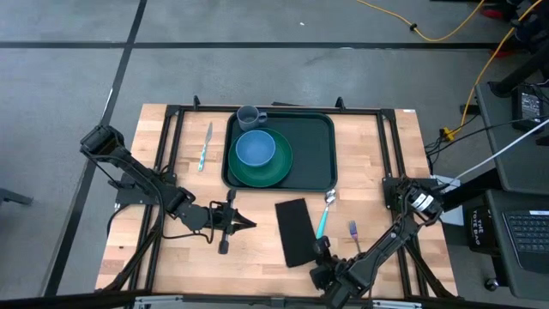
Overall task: Set up tray
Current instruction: Put the black table napkin to the right of the green plate on the black tray
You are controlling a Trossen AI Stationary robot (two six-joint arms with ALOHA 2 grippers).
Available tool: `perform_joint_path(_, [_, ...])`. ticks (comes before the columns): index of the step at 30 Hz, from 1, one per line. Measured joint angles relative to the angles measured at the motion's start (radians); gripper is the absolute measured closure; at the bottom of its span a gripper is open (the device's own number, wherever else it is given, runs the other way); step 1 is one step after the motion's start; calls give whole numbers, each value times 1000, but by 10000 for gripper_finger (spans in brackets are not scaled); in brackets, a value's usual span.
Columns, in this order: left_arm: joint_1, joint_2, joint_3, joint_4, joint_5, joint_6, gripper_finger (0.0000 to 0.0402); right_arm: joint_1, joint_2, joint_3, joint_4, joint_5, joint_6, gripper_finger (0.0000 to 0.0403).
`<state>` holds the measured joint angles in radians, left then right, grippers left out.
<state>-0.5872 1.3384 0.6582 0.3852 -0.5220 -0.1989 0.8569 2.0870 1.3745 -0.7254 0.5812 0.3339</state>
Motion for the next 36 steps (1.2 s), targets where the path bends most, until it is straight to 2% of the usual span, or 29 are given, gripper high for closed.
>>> perform_joint_path(9, [0,0,0,0,0,0,396,-18,-4,116,-86,39,-56,386])
perform_joint_path(19, [-1,0,0,1,69,2,398,-37,-20,290,-326,96,-52,386])
perform_joint_path(31, [-1,-91,0,-68,69,32,399,-77,-248,291,-322,105,-132,386])
perform_joint_path(36, [0,-132,0,-80,40,65,400,-124,-309,287,-320,68,-198,386])
